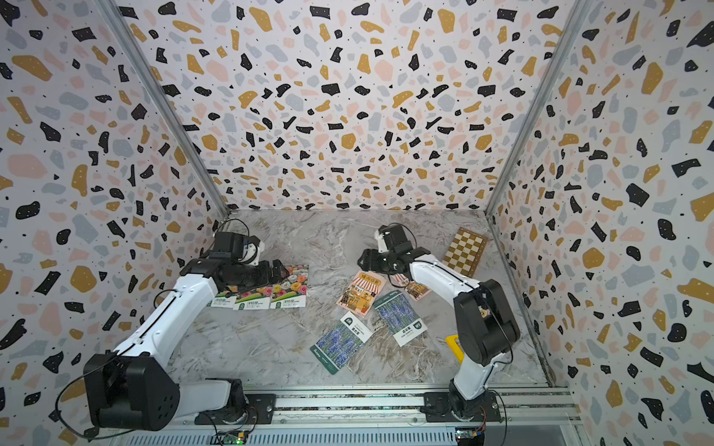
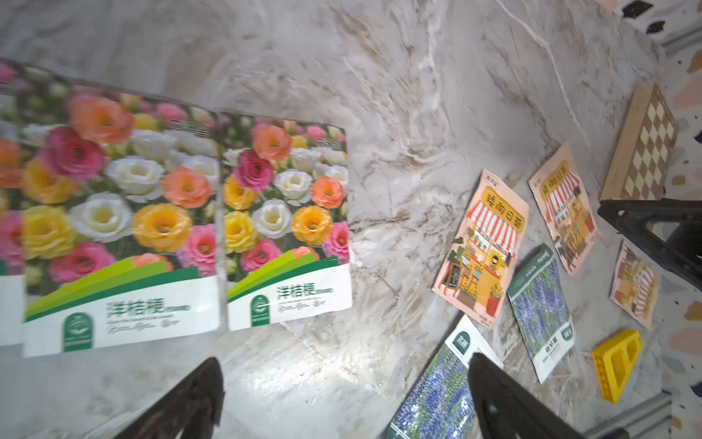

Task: Arrange the seed packets in a row
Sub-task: Pick up the seed packet from the center of the board.

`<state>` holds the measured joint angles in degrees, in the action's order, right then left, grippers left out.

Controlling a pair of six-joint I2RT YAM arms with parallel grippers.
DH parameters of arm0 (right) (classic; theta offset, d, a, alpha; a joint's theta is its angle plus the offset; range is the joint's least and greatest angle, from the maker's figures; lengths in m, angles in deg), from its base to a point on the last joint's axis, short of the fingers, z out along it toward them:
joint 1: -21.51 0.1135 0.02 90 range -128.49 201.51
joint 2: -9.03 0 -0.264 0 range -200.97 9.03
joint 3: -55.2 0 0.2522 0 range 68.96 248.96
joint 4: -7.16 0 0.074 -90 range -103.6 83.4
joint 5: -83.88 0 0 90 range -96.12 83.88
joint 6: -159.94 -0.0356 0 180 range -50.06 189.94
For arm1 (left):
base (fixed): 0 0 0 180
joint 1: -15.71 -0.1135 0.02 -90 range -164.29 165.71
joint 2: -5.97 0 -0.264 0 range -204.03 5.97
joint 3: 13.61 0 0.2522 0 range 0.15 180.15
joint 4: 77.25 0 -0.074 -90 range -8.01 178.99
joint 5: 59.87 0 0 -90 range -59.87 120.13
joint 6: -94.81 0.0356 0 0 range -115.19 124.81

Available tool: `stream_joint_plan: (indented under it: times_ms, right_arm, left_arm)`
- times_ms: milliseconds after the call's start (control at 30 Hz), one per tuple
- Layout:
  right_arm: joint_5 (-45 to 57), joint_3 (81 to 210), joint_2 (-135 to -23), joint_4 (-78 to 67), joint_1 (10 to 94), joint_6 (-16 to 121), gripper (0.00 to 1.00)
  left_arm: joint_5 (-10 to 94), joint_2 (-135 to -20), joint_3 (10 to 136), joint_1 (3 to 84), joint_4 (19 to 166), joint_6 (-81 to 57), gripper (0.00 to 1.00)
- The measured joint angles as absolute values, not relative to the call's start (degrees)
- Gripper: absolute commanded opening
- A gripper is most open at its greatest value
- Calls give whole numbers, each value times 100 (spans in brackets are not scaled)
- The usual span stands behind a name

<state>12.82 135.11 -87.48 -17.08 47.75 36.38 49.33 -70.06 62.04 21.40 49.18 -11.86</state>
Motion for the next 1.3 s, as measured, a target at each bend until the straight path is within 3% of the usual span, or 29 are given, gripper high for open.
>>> stream_joint_plan:
  times_ms: [167, 267, 533, 767, 1000, 1300]
  right_arm:
    - [1750, 12333, -8461, -1431, 3997, 3649, 72]
    - [2150, 11946, -8455, -1317, 3771, 3693, 70]
    - [2834, 11887, -8566, -817, 3878, 3741, 61]
    - [2915, 12029, -9121, -450, 3986, 3463, 52]
    - [2860, 12046, -9292, -318, 3983, 3251, 47]
    - [2926, 12011, -9390, -152, 3977, 3118, 44]
  left_arm:
    - [5318, -7417, 6330, 2750, 5137, -1496, 100]
    - [5574, -7769, 6350, 3071, 5408, -1765, 96]
    - [5899, -9100, 6730, 3871, 5948, -2294, 73]
    - [6026, -9955, 7174, 4219, 6098, -2580, 47]
    - [6122, -10536, 7594, 4507, 6223, -2773, 32]
    - [6107, -10923, 7692, 4658, 6295, -2954, 22]
